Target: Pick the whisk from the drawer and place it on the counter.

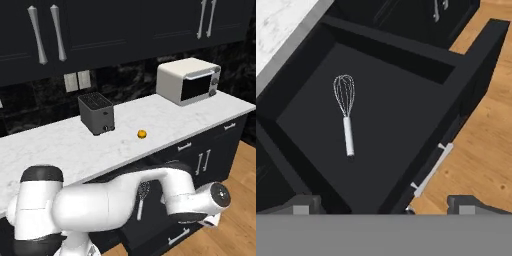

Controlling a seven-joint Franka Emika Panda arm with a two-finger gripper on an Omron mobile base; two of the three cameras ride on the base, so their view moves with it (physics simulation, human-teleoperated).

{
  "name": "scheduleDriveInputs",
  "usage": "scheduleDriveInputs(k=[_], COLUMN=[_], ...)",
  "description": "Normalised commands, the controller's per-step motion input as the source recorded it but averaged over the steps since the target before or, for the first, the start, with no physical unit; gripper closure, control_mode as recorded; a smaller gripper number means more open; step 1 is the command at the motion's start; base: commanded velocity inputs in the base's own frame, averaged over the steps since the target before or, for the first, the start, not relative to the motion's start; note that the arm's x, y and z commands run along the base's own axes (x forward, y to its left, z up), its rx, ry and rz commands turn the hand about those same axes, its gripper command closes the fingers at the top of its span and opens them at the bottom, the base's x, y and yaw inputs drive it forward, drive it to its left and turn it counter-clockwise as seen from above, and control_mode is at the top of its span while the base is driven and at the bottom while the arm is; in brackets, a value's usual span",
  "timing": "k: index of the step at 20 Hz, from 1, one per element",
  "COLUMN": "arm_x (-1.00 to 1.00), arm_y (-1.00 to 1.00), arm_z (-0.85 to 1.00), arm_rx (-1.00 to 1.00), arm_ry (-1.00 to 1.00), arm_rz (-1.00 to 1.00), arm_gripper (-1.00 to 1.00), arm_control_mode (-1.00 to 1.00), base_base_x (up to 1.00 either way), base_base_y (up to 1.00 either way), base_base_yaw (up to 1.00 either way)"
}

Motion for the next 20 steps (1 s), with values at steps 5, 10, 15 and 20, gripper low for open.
scheduleDriveInputs(k=[5,10,15,20], arm_x=[0.56,0.51,0.35,0.51], arm_y=[1.00,0.70,0.13,0.00], arm_z=[0.92,0.16,-0.41,-0.55], arm_rx=[-0.19,-0.23,-0.03,0.00], arm_ry=[0.01,0.17,0.02,0.01], arm_rz=[0.07,0.02,0.00,0.03], arm_gripper=[-1.00,-1.00,-1.00,-1.00], arm_control_mode=[-1.00,-1.00,-1.00,-1.00], base_base_x=[0.00,0.00,0.00,0.00], base_base_y=[0.00,0.00,0.00,0.00], base_base_yaw=[0.00,0.00,0.00,0.00])
